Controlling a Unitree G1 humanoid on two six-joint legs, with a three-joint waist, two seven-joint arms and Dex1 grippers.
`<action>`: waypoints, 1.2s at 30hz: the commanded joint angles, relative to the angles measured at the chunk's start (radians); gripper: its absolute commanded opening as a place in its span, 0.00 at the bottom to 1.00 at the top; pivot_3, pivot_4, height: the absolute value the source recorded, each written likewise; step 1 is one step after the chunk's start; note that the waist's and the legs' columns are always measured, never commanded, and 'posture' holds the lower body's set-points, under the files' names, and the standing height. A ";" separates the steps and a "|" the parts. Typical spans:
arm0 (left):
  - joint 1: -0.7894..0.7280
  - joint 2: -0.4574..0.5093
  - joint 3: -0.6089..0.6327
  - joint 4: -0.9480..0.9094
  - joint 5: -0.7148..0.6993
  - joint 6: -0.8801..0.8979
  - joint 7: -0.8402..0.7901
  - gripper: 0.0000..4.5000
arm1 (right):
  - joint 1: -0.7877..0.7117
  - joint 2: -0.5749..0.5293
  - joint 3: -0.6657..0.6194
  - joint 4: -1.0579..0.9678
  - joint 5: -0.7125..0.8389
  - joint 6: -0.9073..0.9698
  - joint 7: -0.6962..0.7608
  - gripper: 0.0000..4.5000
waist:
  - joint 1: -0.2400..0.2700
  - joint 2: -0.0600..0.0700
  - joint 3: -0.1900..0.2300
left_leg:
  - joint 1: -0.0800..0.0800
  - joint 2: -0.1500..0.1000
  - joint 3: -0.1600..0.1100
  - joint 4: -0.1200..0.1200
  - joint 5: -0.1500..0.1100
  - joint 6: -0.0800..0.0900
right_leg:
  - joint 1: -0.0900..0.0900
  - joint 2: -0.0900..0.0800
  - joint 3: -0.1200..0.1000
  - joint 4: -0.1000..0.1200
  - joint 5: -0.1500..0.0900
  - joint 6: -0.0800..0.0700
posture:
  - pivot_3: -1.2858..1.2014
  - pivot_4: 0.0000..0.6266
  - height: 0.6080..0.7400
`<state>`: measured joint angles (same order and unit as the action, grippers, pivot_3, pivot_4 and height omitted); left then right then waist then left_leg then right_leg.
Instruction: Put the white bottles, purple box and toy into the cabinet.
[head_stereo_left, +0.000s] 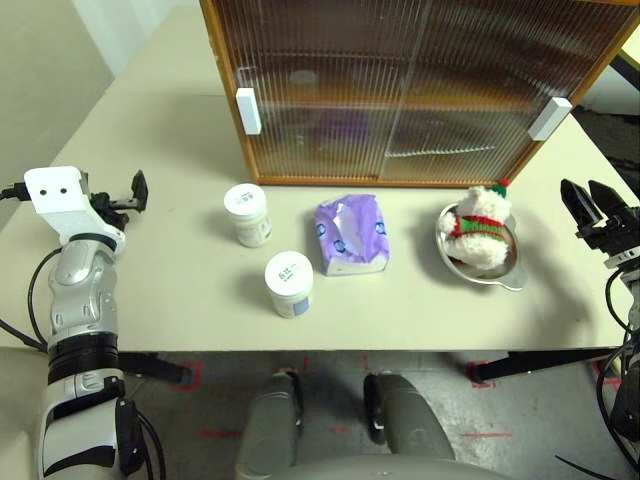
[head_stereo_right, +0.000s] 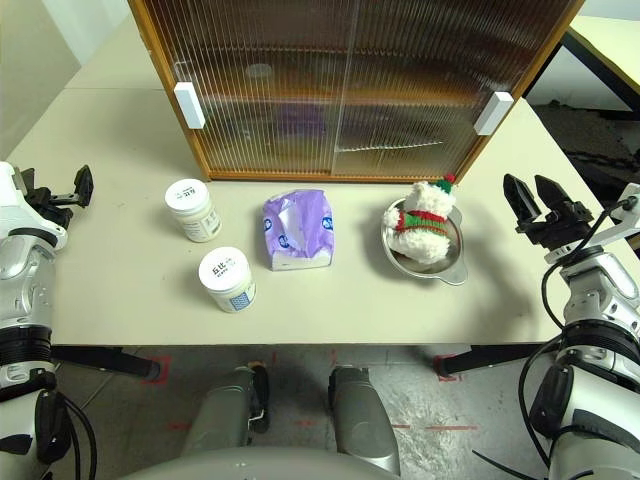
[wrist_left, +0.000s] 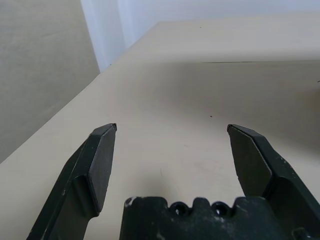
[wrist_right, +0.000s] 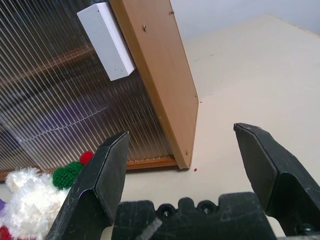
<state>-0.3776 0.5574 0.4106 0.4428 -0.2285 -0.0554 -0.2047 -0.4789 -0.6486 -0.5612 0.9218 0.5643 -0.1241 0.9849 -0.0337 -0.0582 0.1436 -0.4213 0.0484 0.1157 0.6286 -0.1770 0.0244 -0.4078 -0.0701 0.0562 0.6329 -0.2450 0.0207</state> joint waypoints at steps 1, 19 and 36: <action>0.012 -0.004 0.002 0.004 0.002 -0.004 -0.003 1.00 | 0.005 -0.007 -0.003 -0.003 -0.004 -0.009 0.011 1.00 | 0.000 0.000 0.000 | 0.000 0.000 0.000 0.000 0.000 0.000 | 0.000 0.000 0.000 0.000 0.000 0.000 | 0.54 0.14 1.00; -0.041 0.048 -0.004 -0.216 -0.097 0.060 -0.169 0.01 | 0.110 0.032 0.029 -0.388 0.121 0.244 0.143 1.00 | 0.018 0.001 -0.003 | -0.001 0.000 0.000 0.001 0.000 0.000 | 0.000 0.000 -0.002 0.000 0.001 -0.001 | 0.55 0.15 1.00; -0.082 0.077 -0.059 -0.360 -0.143 0.210 -0.278 0.01 | 0.193 0.018 0.069 -0.679 0.201 0.426 0.230 1.00 | 0.026 0.004 -0.005 | -0.001 0.001 -0.001 0.001 0.000 0.000 | 0.000 0.001 -0.002 0.000 0.001 -0.001 | 0.54 0.14 1.00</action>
<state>-0.4540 0.6272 0.3721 0.0790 -0.3840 0.1517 -0.4666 -0.2942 -0.6222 -0.4992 0.2838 0.7486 0.2911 1.2052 -0.0074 -0.0539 0.1385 -0.4224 0.0489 0.1152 0.6300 -0.1768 0.0246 -0.4079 -0.0689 0.0545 0.6332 -0.2445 0.0200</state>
